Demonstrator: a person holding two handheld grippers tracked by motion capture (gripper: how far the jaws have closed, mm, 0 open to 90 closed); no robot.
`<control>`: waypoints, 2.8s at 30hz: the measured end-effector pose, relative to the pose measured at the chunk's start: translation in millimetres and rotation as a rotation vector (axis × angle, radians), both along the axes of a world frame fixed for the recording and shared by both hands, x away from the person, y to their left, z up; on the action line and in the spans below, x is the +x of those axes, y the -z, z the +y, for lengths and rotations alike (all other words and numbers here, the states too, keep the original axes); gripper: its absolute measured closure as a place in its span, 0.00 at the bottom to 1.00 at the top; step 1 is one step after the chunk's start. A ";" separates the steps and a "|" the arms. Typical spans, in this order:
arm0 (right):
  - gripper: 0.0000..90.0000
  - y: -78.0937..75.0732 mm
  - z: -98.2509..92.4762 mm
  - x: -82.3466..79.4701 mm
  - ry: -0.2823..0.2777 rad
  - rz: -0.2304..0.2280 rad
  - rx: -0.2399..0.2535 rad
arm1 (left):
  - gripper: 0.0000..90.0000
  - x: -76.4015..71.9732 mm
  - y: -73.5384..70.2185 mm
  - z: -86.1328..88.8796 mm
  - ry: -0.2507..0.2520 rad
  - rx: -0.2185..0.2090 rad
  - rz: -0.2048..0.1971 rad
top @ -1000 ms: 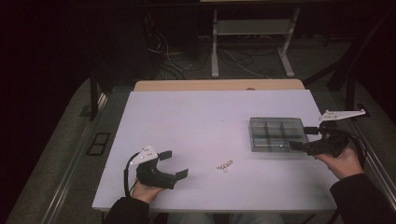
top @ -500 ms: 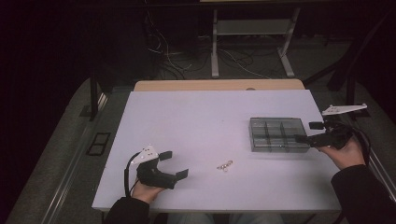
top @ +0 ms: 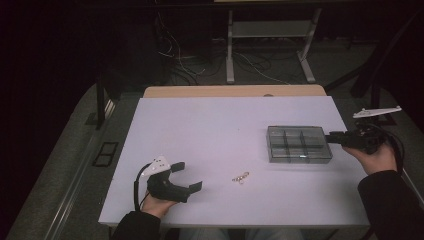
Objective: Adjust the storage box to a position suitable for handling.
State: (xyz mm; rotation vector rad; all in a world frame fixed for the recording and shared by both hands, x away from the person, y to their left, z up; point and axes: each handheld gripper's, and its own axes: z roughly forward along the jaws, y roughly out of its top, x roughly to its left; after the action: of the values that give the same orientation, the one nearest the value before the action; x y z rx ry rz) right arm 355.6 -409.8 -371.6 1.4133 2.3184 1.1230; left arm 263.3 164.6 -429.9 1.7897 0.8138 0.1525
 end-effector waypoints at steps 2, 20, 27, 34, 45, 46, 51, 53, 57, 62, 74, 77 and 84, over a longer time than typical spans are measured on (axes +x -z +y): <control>0.90 -0.6 -3.2 2.2 0.016 -0.003 -0.010 | 0.00 0.0 0.2 -0.2 -0.001 0.000 0.000; 0.99 26.8 -14.3 30.0 0.109 0.054 -0.075 | 0.00 0.5 0.5 -1.6 0.003 -0.001 -0.002; 0.99 37.3 -13.1 36.0 0.117 0.072 -0.080 | 0.00 0.7 0.7 -1.9 0.007 0.001 -0.003; 0.99 46.8 -15.0 37.8 0.124 0.091 -0.063 | 0.00 0.8 0.8 -2.6 0.012 0.002 -0.002; 0.99 62.8 -15.3 31.8 0.139 0.098 0.011 | 0.00 0.5 0.5 -3.3 0.017 0.001 -0.003; 0.99 62.4 -14.8 31.4 0.137 0.099 0.019 | 0.00 0.5 0.6 -3.3 0.017 0.000 -0.003; 0.99 64.5 -13.2 30.9 0.149 0.098 0.024 | 0.00 1.0 0.6 -3.2 0.010 -0.003 -0.005; 1.00 66.8 -12.2 29.5 0.159 0.102 0.023 | 0.00 0.7 0.5 -3.0 0.007 -0.006 -0.005; 1.00 70.5 -13.4 27.0 0.171 0.095 0.052 | 0.00 0.7 0.5 -3.2 0.006 -0.007 -0.005; 1.00 71.4 -12.1 24.3 0.178 0.084 0.052 | 0.00 1.0 0.8 -3.4 0.008 -0.008 -0.005; 0.99 77.4 -14.9 23.3 0.153 0.081 0.093 | 0.00 3.7 1.0 -5.7 0.012 -0.008 -0.009; 1.00 78.4 -12.6 25.3 0.140 0.079 0.100 | 0.00 4.6 1.3 -5.6 0.010 -0.007 -0.012; 0.99 78.5 -0.2 25.3 0.105 0.089 0.095 | 0.00 5.5 1.0 -3.2 -0.008 -0.014 -0.015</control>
State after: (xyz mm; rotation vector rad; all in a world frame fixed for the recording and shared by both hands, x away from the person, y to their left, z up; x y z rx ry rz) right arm 380.8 -410.0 -450.1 1.6309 2.2459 1.1770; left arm 268.8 161.4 -430.8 1.7706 0.8098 0.1652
